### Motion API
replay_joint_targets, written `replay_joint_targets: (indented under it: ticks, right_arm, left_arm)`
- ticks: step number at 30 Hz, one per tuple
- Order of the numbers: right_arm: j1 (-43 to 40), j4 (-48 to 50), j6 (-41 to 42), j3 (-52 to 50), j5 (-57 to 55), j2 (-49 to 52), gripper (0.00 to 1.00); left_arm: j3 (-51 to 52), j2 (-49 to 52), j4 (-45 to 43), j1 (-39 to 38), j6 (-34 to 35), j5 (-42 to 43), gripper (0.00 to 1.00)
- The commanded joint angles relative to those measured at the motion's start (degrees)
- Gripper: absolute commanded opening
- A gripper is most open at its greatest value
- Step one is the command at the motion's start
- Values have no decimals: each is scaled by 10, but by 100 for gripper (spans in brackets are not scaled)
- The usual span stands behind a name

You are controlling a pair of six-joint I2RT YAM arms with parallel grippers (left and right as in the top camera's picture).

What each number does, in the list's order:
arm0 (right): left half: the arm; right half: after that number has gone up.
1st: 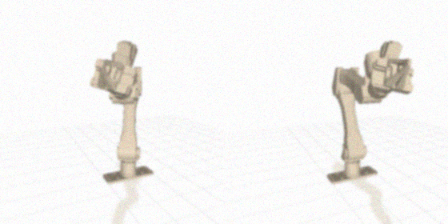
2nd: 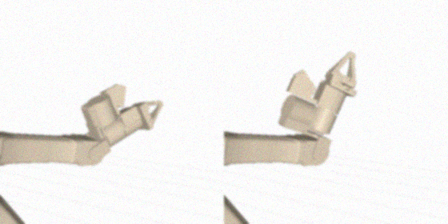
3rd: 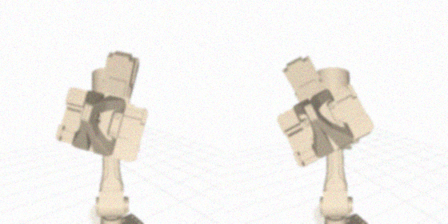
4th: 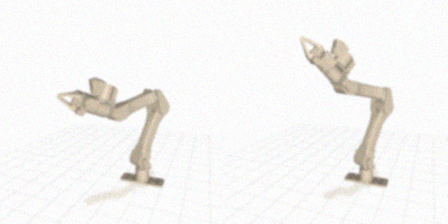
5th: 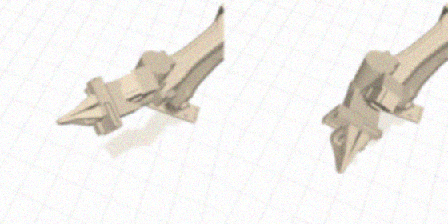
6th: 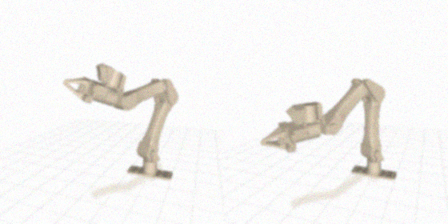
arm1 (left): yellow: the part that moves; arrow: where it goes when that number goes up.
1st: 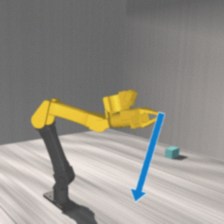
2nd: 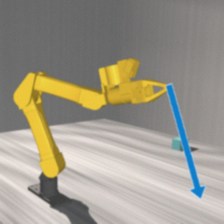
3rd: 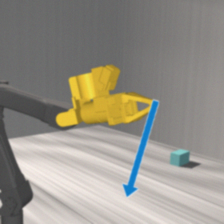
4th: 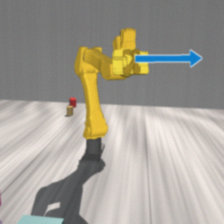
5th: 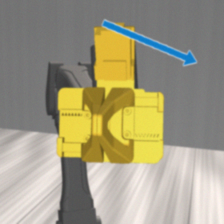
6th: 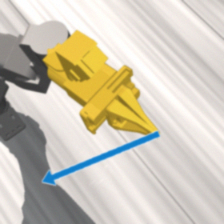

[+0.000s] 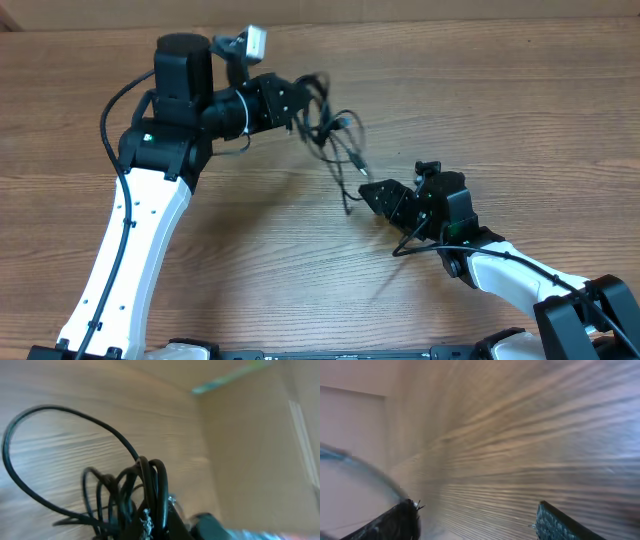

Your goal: Untangle cables

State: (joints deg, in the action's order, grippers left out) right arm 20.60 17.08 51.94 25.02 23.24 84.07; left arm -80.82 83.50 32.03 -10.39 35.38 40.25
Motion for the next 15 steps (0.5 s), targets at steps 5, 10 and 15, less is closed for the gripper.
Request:
replay_joint_targets:
  ticks: [5,10,15]
  right_arm:
    - [-4,-59,-71,-5,-42,5,82]
    - [-4,-86,-70,-5,-58,5,91]
    - [-4,-85,-70,-5,-61,5,100]
  left_arm:
    - [-14,19,88,-15,90,-144,4]
    - [-14,74,177,-41,266,-203,4]
    - [-14,121,182,-50,352,-179,4]
